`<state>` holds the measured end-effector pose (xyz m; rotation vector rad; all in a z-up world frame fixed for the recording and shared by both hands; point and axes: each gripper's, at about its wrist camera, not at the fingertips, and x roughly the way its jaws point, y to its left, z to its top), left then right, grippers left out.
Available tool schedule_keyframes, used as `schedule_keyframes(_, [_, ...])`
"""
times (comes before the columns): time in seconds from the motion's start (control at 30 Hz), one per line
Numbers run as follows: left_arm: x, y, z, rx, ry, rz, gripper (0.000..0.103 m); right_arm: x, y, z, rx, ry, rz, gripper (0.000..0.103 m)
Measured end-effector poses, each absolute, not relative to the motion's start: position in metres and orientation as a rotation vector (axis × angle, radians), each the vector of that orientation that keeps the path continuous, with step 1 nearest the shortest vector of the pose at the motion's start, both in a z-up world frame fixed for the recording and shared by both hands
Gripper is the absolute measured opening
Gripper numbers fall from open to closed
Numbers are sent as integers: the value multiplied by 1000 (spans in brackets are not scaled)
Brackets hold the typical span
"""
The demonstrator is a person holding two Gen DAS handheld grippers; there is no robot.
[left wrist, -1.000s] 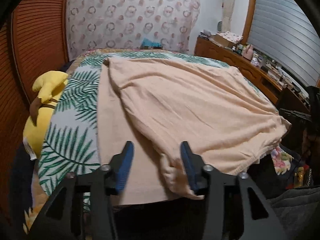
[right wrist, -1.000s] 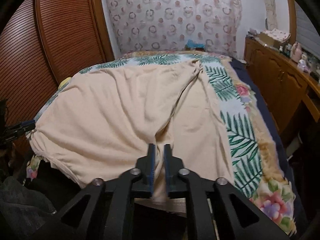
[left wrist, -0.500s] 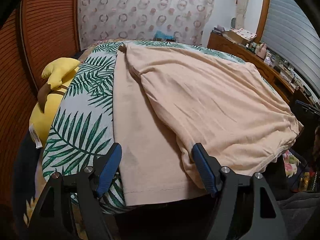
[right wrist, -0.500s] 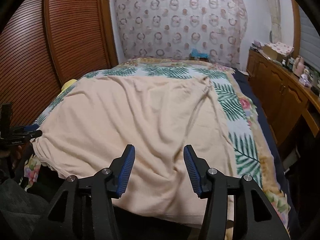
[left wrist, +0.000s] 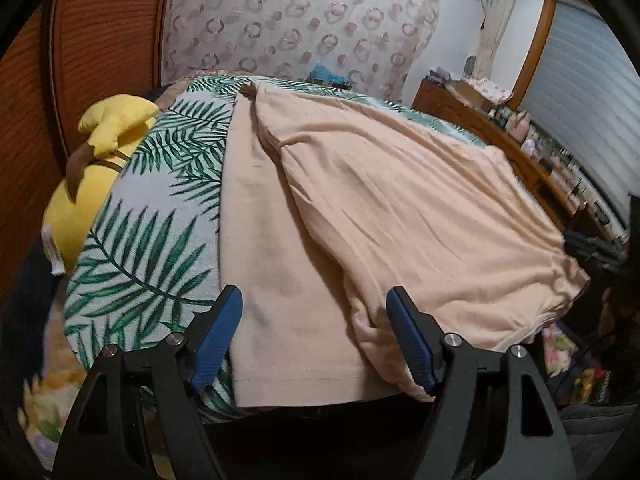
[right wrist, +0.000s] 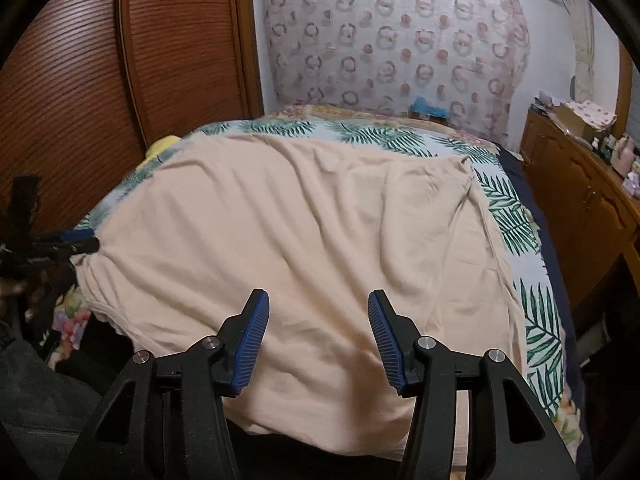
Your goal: Fold small clothes
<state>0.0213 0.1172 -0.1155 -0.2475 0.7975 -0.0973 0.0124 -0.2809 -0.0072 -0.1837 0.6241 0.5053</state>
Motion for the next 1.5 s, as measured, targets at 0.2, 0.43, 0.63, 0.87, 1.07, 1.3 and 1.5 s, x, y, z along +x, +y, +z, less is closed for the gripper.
schedule_keyframes(0.2, [22, 113, -114, -230, 802, -98, 60, 20, -280, -11, -174, 638, 491, 54])
schedule_keyframes(0.43, [24, 124, -115, -197, 810, 0, 65, 16, -276, -14, -166, 646, 490, 54])
schedule_keyframes(0.63, [24, 123, -116, -224, 801, -40, 68, 15, -277, -17, -154, 654, 490, 54])
schedule_keyframes(0.87, [26, 115, -116, -285, 819, -138, 34, 17, -274, -20, -150, 662, 491, 54])
schedule_keyframes(1.07, [31, 108, -115, -254, 834, -140, 7, 19, -280, -23, -126, 670, 477, 54])
schedule_keyframes(1.3, [26, 96, -87, -238, 753, -192, 6, 21, -294, -28, -97, 682, 460, 54])
schedule_keyframes(1.5, [43, 60, -39, -184, 680, -317, 6, 18, -316, -22, -47, 667, 450, 54])
